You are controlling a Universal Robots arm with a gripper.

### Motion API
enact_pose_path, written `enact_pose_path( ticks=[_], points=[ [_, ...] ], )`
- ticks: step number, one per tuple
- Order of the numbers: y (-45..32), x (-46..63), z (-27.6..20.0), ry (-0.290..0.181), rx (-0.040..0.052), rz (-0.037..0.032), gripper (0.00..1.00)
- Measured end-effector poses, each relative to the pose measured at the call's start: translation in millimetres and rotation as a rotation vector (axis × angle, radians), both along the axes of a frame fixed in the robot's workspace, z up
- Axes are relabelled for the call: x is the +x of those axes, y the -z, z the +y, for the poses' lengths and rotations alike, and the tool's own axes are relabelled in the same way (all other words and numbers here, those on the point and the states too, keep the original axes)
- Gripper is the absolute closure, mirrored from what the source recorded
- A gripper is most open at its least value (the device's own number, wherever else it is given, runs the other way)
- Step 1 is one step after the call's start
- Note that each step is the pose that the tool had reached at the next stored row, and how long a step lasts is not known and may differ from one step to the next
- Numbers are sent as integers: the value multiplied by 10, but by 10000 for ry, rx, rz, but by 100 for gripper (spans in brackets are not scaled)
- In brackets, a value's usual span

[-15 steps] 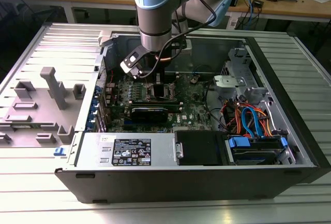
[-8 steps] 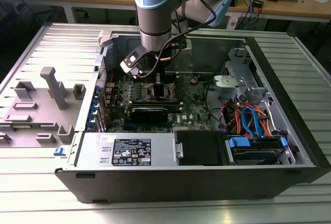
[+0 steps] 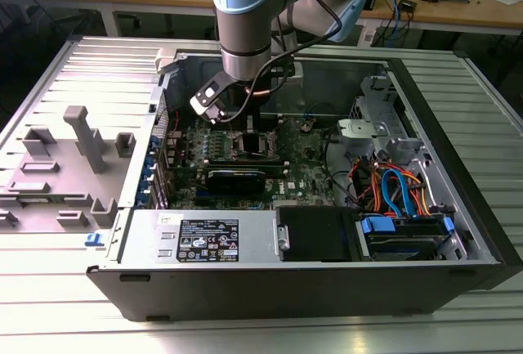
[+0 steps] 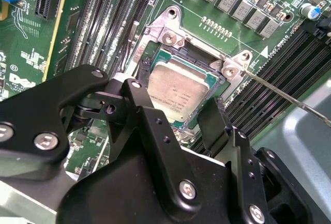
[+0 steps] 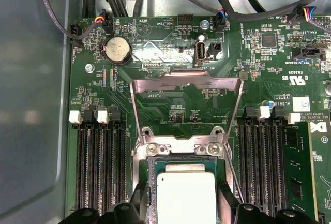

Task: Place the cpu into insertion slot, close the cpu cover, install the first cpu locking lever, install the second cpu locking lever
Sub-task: 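Place the cpu into insertion slot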

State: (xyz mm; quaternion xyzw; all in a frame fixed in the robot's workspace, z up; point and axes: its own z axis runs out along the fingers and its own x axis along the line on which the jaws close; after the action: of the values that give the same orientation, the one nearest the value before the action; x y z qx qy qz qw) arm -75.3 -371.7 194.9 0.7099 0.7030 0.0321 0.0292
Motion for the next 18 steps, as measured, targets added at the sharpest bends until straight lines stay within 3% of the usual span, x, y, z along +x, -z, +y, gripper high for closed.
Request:
enact_pose_path(
  ticks=[18],
  points=[
    [-19, 5, 0, 205, 29, 5, 42]
  ],
)
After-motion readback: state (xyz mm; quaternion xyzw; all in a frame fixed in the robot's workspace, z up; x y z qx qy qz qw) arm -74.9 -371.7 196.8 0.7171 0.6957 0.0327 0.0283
